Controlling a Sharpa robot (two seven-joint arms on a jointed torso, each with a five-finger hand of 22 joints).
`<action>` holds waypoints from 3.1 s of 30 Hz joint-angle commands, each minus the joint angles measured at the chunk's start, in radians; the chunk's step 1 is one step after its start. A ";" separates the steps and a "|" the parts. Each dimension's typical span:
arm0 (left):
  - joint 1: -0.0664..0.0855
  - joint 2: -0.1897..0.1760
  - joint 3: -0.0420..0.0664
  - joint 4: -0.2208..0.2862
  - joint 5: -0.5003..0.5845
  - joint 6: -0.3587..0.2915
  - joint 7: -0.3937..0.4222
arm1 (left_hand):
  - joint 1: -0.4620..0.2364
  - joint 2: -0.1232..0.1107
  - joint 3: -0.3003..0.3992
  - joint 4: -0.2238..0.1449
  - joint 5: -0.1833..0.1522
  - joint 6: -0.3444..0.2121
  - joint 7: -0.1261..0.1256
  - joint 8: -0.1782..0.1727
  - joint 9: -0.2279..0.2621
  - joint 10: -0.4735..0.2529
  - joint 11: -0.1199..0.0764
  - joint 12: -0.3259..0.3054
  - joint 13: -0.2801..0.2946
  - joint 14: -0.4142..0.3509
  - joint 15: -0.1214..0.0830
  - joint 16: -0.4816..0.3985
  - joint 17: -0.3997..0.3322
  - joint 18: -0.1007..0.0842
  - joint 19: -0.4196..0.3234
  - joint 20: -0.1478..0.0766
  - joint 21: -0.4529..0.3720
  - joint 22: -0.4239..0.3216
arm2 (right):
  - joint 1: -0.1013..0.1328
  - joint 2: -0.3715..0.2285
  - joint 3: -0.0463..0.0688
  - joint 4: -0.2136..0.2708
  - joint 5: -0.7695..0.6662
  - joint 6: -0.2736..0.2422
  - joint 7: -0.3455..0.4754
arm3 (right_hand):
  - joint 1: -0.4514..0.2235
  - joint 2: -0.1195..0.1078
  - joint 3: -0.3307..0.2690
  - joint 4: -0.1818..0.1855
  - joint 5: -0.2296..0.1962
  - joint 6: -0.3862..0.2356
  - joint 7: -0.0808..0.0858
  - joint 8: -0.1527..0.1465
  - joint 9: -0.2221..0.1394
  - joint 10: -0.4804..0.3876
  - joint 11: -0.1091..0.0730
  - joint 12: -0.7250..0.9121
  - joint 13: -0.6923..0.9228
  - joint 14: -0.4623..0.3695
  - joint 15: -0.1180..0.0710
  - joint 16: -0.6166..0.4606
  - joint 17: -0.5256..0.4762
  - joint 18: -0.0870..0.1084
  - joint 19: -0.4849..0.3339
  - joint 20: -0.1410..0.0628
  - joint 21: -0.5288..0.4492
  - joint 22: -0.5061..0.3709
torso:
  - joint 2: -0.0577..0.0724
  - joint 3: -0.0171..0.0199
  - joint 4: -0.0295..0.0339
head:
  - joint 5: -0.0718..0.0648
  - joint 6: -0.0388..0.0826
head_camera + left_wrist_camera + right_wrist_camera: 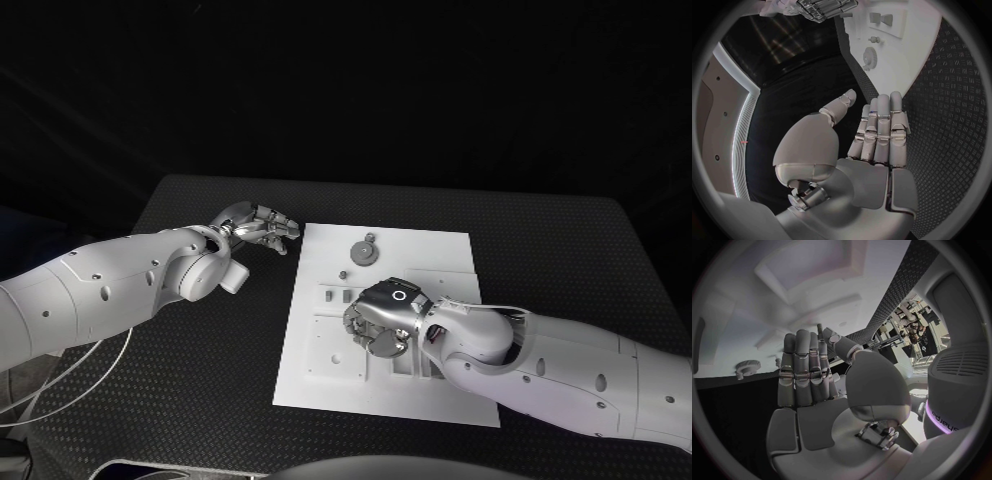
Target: Assemble the parts on the task board
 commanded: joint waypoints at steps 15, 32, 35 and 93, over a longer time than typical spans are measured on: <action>0.000 -0.001 0.001 0.003 0.005 0.012 0.007 | -0.005 0.001 -0.006 0.002 0.002 -0.005 -0.001 0.004 -0.001 0.000 0.004 -0.004 0.002 -0.002 0.003 -0.006 0.002 0.013 -0.002 -0.003 -0.003 -0.002 | -0.001 0.008 0.000 -0.011 -0.008 0.028 0.003 | 0.006 0.000 0.004 0.002 0.007 0.004 -0.001 0.003 0.003 0.007 -0.003 -0.008 0.002 0.000 -0.005 0.005 0.002 0.014 0.004 0.000 0.000 0.002 | 0.000 -0.0012 0.0001 | 0.001 -0.003; 0.000 -0.004 0.001 0.005 0.005 0.010 0.006 | -0.005 0.001 -0.006 0.002 0.002 -0.005 -0.001 0.005 -0.002 0.000 0.004 -0.004 0.002 -0.001 0.003 -0.006 0.003 0.013 -0.002 -0.003 -0.003 -0.003 | -0.001 0.022 -0.010 -0.031 -0.007 0.093 0.000 | 0.004 0.001 0.003 0.002 0.007 0.003 0.000 0.002 0.004 0.007 -0.002 -0.010 0.003 -0.001 -0.004 0.005 0.002 0.014 0.003 0.001 -0.002 0.002 | 0.000 -0.0010 0.0006 | 0.001 -0.010; 0.000 -0.004 0.001 0.005 0.005 0.010 0.007 | -0.005 0.001 -0.006 0.001 0.002 -0.005 -0.001 0.005 -0.002 0.000 0.004 -0.004 0.002 -0.001 0.003 -0.006 0.003 0.013 -0.002 -0.003 -0.003 -0.003 | -0.001 0.023 -0.011 -0.032 -0.007 0.097 -0.003 | 0.003 0.001 0.003 0.002 0.007 0.002 0.000 0.002 0.004 0.007 -0.002 -0.011 0.003 -0.001 -0.004 0.005 0.002 0.014 0.003 0.001 -0.002 0.003 | 0.000 -0.0011 -0.0002 | 0.001 -0.009; -0.003 -0.005 0.000 -0.004 0.005 0.007 0.010 | -0.004 0.000 -0.007 0.001 0.002 -0.006 -0.001 0.006 -0.002 0.000 0.004 -0.003 0.004 -0.001 0.003 -0.008 0.005 0.013 -0.002 -0.004 -0.003 -0.006 | 0.142 -0.234 0.058 0.123 0.135 0.137 -0.006 | -0.140 -0.195 -0.024 0.091 0.006 -0.267 0.051 -0.130 -0.060 -0.175 0.074 -0.152 -0.045 -0.040 0.060 0.024 0.009 0.008 -0.017 0.010 -0.029 0.028 | 0.000 -0.0004 -0.0012 | -0.024 0.019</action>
